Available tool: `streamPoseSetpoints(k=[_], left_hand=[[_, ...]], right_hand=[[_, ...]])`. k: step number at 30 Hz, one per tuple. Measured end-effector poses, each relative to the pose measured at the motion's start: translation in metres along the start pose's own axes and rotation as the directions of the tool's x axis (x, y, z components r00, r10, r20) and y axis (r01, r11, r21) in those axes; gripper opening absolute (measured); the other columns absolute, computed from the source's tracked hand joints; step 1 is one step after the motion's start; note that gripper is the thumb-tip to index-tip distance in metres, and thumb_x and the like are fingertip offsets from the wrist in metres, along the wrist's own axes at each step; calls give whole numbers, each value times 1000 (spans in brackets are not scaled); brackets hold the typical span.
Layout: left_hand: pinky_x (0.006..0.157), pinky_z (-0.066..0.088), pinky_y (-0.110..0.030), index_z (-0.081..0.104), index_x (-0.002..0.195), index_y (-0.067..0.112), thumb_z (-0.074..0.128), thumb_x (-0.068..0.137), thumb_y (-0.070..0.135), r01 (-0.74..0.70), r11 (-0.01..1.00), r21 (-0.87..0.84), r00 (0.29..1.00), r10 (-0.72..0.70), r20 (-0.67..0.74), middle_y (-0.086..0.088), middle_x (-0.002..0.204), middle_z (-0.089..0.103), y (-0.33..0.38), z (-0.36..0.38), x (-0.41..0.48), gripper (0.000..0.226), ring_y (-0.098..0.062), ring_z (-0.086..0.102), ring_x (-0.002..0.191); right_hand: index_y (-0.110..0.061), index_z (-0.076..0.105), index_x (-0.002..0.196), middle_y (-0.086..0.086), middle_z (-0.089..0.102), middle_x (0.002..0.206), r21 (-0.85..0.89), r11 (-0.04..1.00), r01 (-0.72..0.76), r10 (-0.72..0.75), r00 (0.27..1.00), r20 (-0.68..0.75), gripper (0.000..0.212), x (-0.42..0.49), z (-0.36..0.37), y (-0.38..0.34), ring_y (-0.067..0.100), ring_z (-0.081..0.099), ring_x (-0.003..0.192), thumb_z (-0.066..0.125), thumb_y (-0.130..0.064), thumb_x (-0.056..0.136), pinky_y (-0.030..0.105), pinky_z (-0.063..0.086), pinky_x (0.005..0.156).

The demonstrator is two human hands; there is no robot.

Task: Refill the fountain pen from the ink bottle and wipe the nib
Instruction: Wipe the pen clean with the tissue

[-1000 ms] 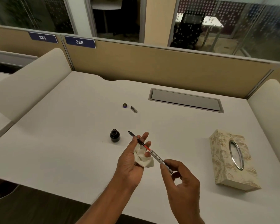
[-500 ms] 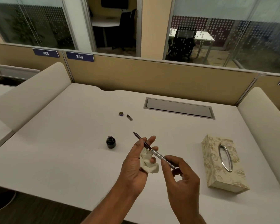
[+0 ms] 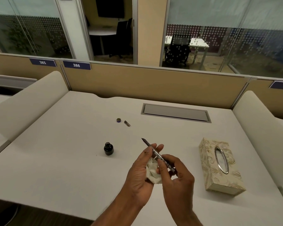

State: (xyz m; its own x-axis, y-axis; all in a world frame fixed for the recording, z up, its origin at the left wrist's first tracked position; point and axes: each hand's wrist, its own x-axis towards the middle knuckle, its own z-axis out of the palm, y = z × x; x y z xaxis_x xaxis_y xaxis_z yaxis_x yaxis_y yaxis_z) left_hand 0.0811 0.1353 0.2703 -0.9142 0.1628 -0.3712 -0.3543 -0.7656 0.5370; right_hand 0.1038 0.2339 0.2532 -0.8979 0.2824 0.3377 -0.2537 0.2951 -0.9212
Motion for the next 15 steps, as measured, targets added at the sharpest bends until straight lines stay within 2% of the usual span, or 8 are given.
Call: streamPoseSetpoints(k=[5, 8, 9, 12, 15], left_hand=[[80, 61, -47, 68, 130, 16, 59, 100, 28, 11, 999, 30, 1000, -12, 21, -2, 134, 70, -2, -3, 3, 33, -23, 71, 106], [90, 55, -61, 69, 130, 20, 60, 98, 32, 13, 1000, 7, 998, -13, 61, 1, 132, 71, 0, -5, 4, 35, -21, 67, 82], [96, 51, -66, 69, 129, 21, 60, 98, 34, 11, 1000, -5, 998, -11, 63, 0, 131, 71, 0, -7, 5, 35, -20, 68, 80], [107, 41, -69, 69, 129, 22, 60, 98, 35, 20, 999, -28, 999, -18, 47, -2, 133, 70, 0, -12, 9, 35, -24, 65, 106], [114, 38, -59, 68, 127, 17, 60, 99, 32, 41, 996, -77, 999, -39, 30, -3, 134, 69, 1, -12, 8, 33, -21, 59, 109]], right_hand=[[-23, 72, 94, -9, 74, 82, 54, 998, -33, 34, 999, -13, 16, -1, 0, -1, 15, 73, 70, 71, -8, 90, 28, 56, 62], [-24, 72, 94, -10, 75, 85, 88, 995, -50, 49, 999, 10, 16, -1, -1, -1, 17, 74, 72, 70, -9, 91, 29, 56, 63], [-25, 72, 94, -10, 75, 85, 92, 994, -55, 54, 998, 14, 15, -2, -1, -1, 17, 74, 73, 70, -10, 91, 29, 55, 64], [-25, 73, 95, -11, 76, 85, 103, 992, -78, 76, 997, 21, 16, -4, 0, 1, 15, 74, 76, 69, -10, 91, 28, 56, 65], [-27, 73, 97, -12, 76, 88, 108, 990, -92, 91, 996, 19, 18, -7, 2, 3, 15, 74, 79, 69, -10, 92, 28, 56, 66]])
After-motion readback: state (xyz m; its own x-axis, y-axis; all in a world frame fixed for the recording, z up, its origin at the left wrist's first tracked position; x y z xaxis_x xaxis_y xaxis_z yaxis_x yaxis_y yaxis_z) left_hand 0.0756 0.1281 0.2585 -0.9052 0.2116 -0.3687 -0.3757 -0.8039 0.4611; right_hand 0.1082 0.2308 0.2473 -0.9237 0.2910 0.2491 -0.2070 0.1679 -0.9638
